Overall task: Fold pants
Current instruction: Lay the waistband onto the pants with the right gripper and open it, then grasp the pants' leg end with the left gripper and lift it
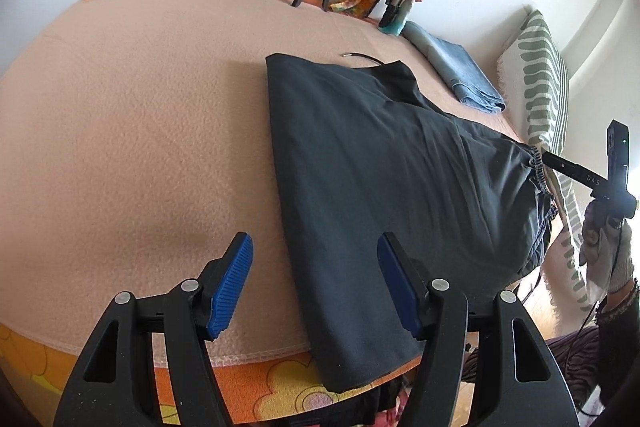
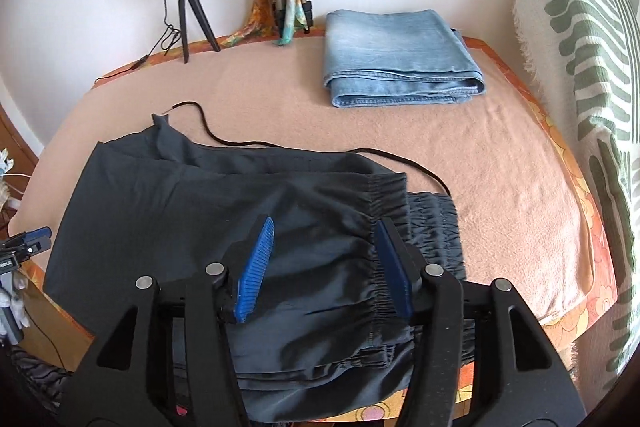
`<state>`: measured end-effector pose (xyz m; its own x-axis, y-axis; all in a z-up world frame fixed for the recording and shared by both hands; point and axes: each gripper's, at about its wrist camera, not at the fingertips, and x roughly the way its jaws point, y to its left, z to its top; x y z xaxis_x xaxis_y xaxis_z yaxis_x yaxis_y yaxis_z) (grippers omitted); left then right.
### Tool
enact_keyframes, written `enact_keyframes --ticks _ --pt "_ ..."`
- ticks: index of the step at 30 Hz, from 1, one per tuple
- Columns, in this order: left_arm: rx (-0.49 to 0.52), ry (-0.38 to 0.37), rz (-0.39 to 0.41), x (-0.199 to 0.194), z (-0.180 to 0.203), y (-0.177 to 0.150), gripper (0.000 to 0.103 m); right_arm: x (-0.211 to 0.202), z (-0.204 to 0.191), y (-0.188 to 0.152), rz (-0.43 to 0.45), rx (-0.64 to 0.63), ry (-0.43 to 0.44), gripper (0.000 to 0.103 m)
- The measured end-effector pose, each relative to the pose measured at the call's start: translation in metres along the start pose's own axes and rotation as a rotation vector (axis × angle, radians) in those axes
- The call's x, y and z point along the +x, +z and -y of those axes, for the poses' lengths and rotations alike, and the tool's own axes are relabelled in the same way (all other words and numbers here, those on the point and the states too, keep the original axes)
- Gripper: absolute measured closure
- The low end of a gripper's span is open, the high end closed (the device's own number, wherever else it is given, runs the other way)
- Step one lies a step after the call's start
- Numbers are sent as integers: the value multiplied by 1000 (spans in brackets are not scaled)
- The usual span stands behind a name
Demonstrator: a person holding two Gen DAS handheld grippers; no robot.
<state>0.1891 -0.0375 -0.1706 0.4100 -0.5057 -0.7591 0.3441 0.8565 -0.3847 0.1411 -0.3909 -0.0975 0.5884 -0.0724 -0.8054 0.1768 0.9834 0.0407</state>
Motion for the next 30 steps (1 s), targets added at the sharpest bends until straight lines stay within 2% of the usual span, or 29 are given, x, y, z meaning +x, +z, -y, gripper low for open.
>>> enact_keyframes --ticks 4,10,17,18,23,30 --pt "-31 -43 -23 3 0 -6 39 2 -27 7 -6 -8 98 47" --pt "-22 -49 -14 6 8 -11 39 8 -76 17 -31 -37 234 45" --pt "-145 -185 17 7 4 -15 44 35 -153 31 -118 -84 403 38" --pt "-141 -198 31 5 6 -15 48 39 -165 33 -128 -91 421 38" --pt "-93 -224 80 -6 19 -16 49 61 -219 40 -188 -111 514 37" --pt "-37 -228 99 -6 31 -23 49 106 -285 41 -285 -131 559 36"
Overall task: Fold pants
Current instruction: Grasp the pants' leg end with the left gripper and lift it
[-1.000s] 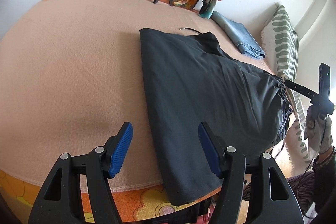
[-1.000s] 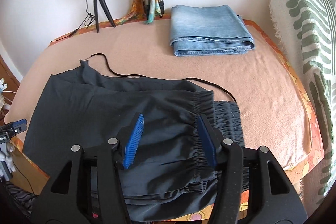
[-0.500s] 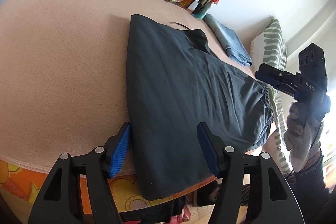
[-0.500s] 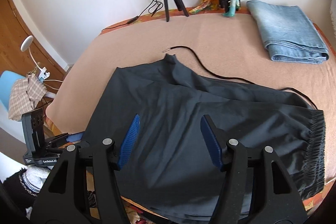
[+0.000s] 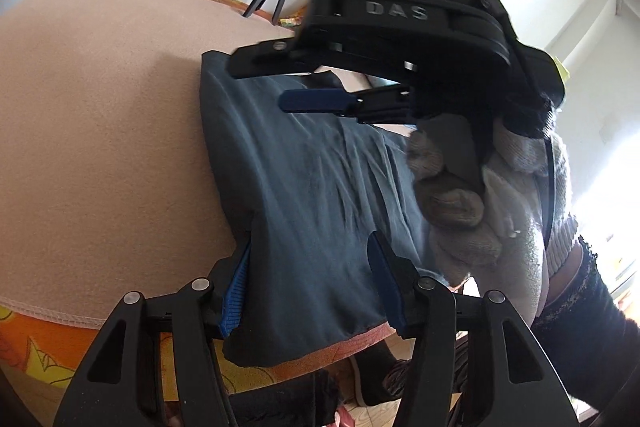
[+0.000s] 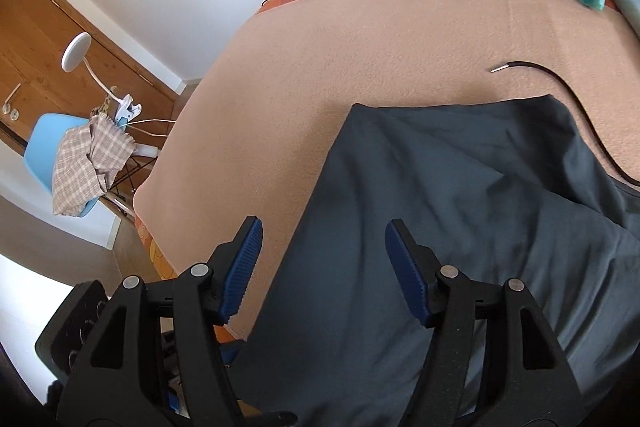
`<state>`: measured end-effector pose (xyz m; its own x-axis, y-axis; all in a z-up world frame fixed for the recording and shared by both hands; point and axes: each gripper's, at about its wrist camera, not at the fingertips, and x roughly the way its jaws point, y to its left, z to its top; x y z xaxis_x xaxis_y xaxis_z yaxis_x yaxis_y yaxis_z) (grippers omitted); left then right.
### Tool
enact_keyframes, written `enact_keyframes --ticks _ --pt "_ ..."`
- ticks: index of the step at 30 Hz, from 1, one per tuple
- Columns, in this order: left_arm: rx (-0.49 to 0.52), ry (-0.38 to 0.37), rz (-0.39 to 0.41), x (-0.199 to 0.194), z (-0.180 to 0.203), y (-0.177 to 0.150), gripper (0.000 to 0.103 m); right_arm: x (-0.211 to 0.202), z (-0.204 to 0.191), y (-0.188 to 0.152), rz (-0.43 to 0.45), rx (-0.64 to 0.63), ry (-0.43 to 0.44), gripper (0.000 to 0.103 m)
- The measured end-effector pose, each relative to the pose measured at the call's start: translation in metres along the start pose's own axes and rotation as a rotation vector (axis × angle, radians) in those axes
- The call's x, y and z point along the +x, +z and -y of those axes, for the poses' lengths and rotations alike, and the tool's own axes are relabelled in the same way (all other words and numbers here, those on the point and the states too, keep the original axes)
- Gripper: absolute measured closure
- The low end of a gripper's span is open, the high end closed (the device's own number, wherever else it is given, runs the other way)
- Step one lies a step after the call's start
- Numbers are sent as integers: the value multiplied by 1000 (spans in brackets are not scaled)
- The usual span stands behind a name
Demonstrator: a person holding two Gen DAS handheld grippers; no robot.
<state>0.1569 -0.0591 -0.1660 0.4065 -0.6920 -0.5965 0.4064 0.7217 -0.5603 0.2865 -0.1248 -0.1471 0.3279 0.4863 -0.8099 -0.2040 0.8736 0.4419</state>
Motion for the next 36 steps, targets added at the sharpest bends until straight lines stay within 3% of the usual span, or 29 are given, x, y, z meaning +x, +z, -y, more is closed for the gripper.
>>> enact_keyframes --ticks 5,8,20,23,25,28,32,36 --pt "39 14 0 -1 5 -2 51 41 -20 6 -55 -54 -70 36" --pt "4 -8 -13 0 -6 -3 51 55 -20 7 -84 -60 -87 36" --pt "135 -22 -8 -3 18 -12 51 63 -17 8 -128 -108 -109 37" --pt "168 -23 -12 -3 24 -14 51 64 -23 5 -124 -156 -161 49" --pt "191 1 -14 -2 28 -15 51 59 -18 4 -113 -173 -198 76" --pt "170 33 -5 -7 27 -15 51 51 2 5 -100 -105 -151 93" --pt "88 113 -4 -9 14 -14 47 41 22 4 -77 -4 -72 98" --pt "-59 44 -45 -2 -6 -16 49 27 29 4 -39 43 -20 98"
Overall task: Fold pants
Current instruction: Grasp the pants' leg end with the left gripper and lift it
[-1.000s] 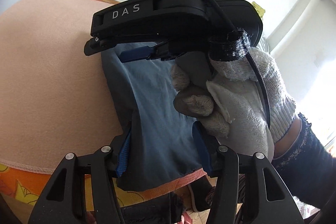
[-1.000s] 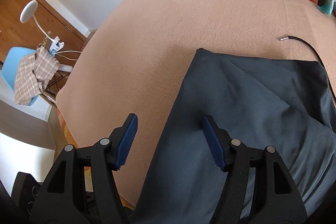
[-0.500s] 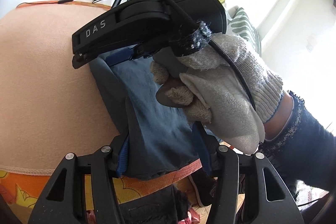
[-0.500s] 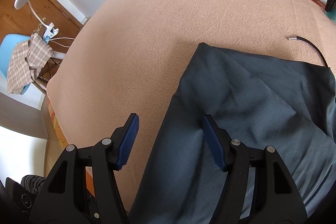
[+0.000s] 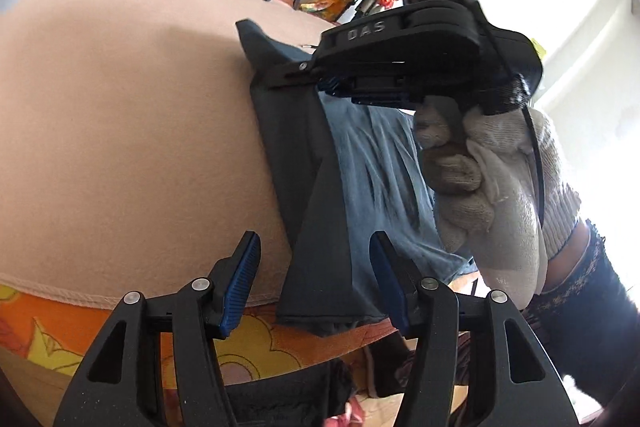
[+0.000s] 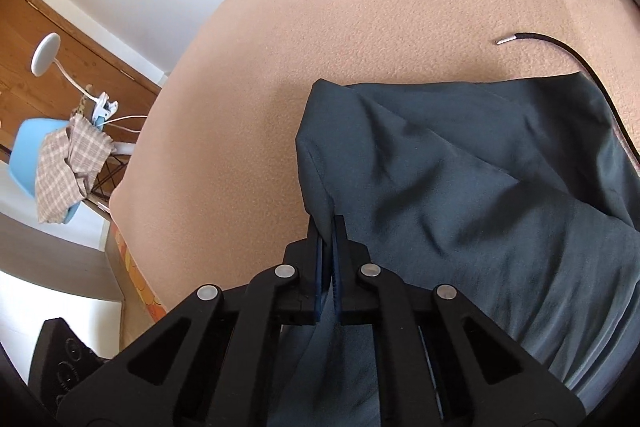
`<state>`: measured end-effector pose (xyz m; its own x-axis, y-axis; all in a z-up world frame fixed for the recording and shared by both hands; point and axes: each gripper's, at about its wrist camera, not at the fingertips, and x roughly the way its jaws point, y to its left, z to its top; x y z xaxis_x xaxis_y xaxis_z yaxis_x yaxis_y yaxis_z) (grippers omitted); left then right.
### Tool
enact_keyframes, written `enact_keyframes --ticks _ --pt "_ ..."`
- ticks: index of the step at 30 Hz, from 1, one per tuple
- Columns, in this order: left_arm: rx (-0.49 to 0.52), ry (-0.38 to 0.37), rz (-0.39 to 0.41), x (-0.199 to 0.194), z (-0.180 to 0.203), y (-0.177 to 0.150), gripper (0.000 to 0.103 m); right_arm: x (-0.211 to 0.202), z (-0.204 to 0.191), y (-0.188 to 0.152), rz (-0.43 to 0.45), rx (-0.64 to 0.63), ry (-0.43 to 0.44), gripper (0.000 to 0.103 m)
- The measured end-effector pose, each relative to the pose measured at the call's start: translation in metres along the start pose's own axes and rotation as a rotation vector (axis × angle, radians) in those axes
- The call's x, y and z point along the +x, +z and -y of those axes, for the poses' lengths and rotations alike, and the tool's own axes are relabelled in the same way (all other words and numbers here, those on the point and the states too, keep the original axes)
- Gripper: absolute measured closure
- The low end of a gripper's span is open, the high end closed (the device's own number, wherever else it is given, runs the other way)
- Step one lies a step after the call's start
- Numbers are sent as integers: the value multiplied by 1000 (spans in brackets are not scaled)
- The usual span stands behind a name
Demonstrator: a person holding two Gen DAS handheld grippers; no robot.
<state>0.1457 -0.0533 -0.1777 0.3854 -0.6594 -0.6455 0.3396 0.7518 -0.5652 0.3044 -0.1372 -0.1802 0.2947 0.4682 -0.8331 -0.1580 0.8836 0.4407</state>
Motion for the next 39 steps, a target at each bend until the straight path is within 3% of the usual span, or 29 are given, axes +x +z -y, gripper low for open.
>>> enact_keyframes --ticks 2,5,6,12,25,30,39 --pt "-9 -30 7 0 0 0 51 -9 0 -1 19 -1 10 98" --pt "40 -62 23 -3 14 1 84 -21 0 -2 45 1 27 98" --pt "60 -75 32 -5 20 2 87 -25 0 -2 55 2 33 98" --pt "172 -146 76 -15 66 8 91 -62 3 1 132 22 69 99" --pt "264 -305 71 -14 127 17 92 -165 42 -14 314 84 91 99" --pt "318 -370 73 10 161 34 93 -195 68 -23 373 127 70 99" --pt "375 -444 -36 75 211 45 93 -238 138 -52 439 226 -6 100"
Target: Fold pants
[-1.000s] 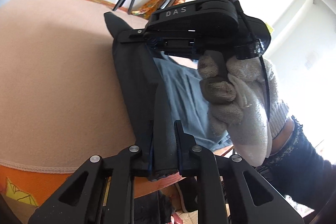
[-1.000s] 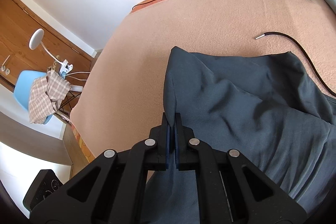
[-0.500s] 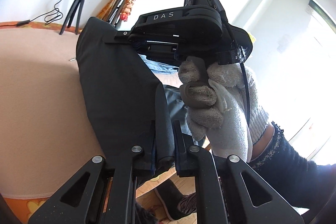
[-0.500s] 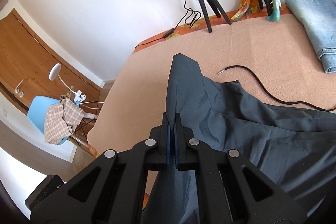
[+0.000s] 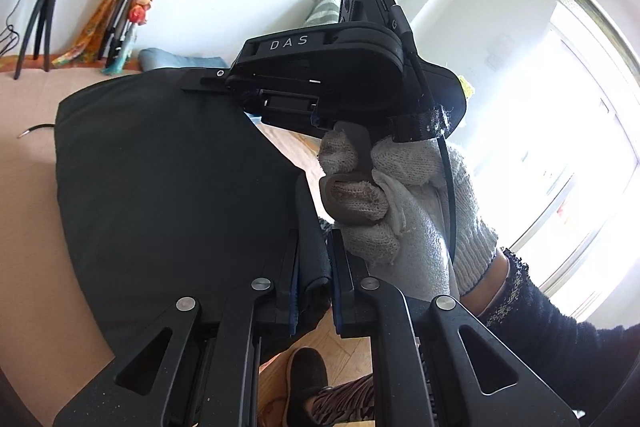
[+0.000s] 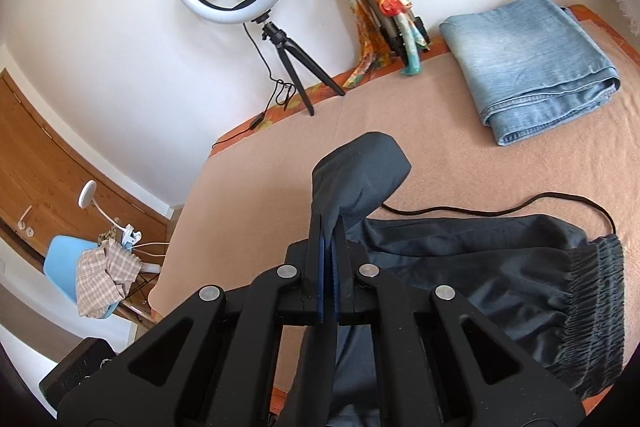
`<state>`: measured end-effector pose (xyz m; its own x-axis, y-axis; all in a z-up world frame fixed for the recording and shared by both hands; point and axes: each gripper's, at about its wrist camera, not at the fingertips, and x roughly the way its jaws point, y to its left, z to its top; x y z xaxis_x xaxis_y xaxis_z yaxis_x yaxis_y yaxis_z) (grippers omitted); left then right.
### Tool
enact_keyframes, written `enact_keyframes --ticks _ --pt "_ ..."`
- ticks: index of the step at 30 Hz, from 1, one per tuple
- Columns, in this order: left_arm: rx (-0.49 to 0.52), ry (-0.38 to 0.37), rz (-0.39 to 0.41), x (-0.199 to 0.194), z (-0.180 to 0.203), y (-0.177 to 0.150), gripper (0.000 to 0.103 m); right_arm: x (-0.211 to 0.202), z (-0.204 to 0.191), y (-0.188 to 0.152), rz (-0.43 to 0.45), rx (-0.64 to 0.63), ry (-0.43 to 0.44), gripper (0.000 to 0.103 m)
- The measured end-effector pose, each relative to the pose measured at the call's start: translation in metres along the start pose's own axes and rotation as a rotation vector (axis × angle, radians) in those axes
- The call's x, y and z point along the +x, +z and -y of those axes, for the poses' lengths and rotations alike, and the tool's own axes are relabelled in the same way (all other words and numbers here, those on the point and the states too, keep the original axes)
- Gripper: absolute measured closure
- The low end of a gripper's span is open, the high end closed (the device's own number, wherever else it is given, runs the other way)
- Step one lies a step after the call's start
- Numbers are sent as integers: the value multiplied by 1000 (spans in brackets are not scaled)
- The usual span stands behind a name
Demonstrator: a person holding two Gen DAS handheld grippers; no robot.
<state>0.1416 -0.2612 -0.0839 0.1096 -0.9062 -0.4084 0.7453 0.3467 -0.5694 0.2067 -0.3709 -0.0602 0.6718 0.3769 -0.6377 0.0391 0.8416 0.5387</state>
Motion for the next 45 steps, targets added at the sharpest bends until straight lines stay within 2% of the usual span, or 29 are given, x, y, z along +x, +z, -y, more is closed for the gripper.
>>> enact_keyframes --ticks 10,18,23,26,28,32,34,37,39,41,44,45 --pt "8 -96 -95 79 13 7 93 -49 82 0 55 88 -85 100" --pt "-22 -130 -213 134 10 -11 93 -51 145 -20 2 159 -182 100" --pt "-1 -127 -245 146 17 -12 92 -54 163 -30 -14 167 -224 100" --pt "20 -104 -274 139 25 -11 80 -61 169 -30 1 159 -256 100" --pt "43 -96 -264 127 27 -9 79 -64 172 -29 6 148 -275 100" --pt "70 -35 -209 95 29 -8 62 -60 180 -26 4 129 -308 100" --pt "79 26 -168 75 22 -6 60 -54 182 -26 -12 109 -320 100" --pt "36 105 -130 52 -5 -3 53 -46 184 -30 -35 80 -334 100" --pt "-28 158 -114 41 -26 -5 50 -46 187 -31 -40 84 -331 100" --pt "-86 205 -109 39 -47 -3 50 -51 190 -33 -42 102 -309 94" --pt "-146 246 -105 44 -77 2 50 -63 191 -38 -37 112 -319 62" --pt "-171 253 -104 45 -85 3 50 -66 191 -40 -37 115 -313 46"
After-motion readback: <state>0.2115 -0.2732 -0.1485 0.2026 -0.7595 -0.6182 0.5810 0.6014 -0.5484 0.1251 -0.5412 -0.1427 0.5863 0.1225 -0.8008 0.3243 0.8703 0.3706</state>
